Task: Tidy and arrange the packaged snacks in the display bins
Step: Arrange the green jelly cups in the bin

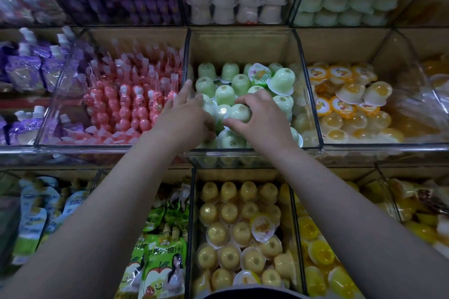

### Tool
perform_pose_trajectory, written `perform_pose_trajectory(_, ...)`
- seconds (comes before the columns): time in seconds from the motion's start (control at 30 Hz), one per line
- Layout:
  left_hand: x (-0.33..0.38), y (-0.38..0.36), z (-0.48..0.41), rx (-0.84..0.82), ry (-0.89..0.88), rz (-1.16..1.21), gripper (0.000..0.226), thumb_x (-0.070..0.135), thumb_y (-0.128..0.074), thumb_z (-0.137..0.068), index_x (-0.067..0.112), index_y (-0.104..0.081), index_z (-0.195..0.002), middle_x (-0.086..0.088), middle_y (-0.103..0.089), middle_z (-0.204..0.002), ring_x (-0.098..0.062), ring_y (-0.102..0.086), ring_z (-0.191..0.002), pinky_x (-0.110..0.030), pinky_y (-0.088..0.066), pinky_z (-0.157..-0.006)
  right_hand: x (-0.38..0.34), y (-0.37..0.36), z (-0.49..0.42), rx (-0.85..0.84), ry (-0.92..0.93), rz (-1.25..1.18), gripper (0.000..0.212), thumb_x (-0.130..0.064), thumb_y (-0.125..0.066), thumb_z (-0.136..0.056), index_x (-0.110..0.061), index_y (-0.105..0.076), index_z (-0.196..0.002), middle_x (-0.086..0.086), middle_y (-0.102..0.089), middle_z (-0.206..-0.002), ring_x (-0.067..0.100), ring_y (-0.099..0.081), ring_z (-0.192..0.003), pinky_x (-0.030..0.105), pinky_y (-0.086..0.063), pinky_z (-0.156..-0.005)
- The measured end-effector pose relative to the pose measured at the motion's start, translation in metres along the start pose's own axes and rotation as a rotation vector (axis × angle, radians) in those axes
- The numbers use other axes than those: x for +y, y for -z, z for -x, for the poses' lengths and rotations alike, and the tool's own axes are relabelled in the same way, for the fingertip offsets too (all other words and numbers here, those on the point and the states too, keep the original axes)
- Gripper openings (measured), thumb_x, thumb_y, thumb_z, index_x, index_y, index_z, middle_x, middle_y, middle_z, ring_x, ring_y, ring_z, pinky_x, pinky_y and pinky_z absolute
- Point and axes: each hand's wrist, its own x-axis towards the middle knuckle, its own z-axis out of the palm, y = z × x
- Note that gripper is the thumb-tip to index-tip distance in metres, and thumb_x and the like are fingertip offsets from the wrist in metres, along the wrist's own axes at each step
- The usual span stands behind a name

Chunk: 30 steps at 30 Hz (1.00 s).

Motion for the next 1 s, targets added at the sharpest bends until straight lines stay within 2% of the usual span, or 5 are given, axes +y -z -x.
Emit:
perform_pose_trajectory(0.23,-0.013,-0.025,-0.007,0.385,-0.006,0.153,0.029,0.009,-0.06,-0.089,0.021,-0.059,-0.116,-0.006,-0.058,-0.132,-0.016,-0.009,-0.15,-0.047,-0.032,-0.111,-0.002,0.0,-0.002,-0.147,0.084,-0.067,0.06,-0.034,-0.081,-0.075,-0.022,-0.057,-0.128,-0.008,-0.039,-0.11,0.01,-0.046,-0.097,0.024,-0.039,-0.085)
perform_pose_trajectory(0.47,-0.006,-0.02,-0.012,0.338,0.116,-0.101,0.026,0.028,-0.06,-0.091,0.017,-0.06,-0.115,-0.005,-0.048,-0.145,-0.013,-0.008,-0.149,-0.053,-0.015,-0.115,-0.001,-0.001,0.002,-0.06,0.099,-0.079,0.056,-0.032,-0.08,-0.076,-0.019,-0.058,-0.126,-0.002,-0.045,-0.117,0.015,-0.052,-0.106,0.03,-0.044,-0.09)
perform_pose_trajectory(0.57,-0.004,-0.02,-0.019,0.297,0.15,-0.167,0.043,0.039,-0.062,-0.091,0.02,-0.048,-0.127,-0.008,-0.036,-0.154,-0.015,-0.001,-0.15,-0.058,-0.006,-0.115,-0.001,-0.001,0.003,-0.008,0.089,-0.08,0.055,-0.032,-0.08,-0.076,-0.018,-0.059,-0.125,-0.001,-0.047,-0.118,0.015,-0.053,-0.105,0.032,-0.046,-0.089)
perform_pose_trajectory(0.7,-0.002,-0.017,-0.021,0.245,0.11,-0.168,0.039,0.045,-0.056,-0.093,0.034,-0.048,-0.13,-0.01,-0.045,-0.146,-0.024,0.005,-0.15,-0.065,0.001,-0.112,-0.001,0.0,0.003,0.02,0.051,-0.106,0.053,-0.032,-0.079,-0.077,-0.019,-0.059,-0.124,-0.002,-0.046,-0.121,0.011,-0.052,-0.106,0.028,-0.045,-0.089)
perform_pose_trajectory(1.0,0.004,-0.017,-0.002,0.448,0.134,0.04,0.032,0.044,-0.065,-0.087,0.021,-0.058,-0.108,-0.008,-0.057,-0.131,-0.026,-0.022,-0.143,-0.066,0.0,-0.112,0.001,0.001,0.001,0.072,-0.003,-0.154,0.054,-0.032,-0.08,-0.076,-0.021,-0.058,-0.124,-0.005,-0.045,-0.119,0.006,-0.049,-0.103,0.019,-0.039,-0.085)
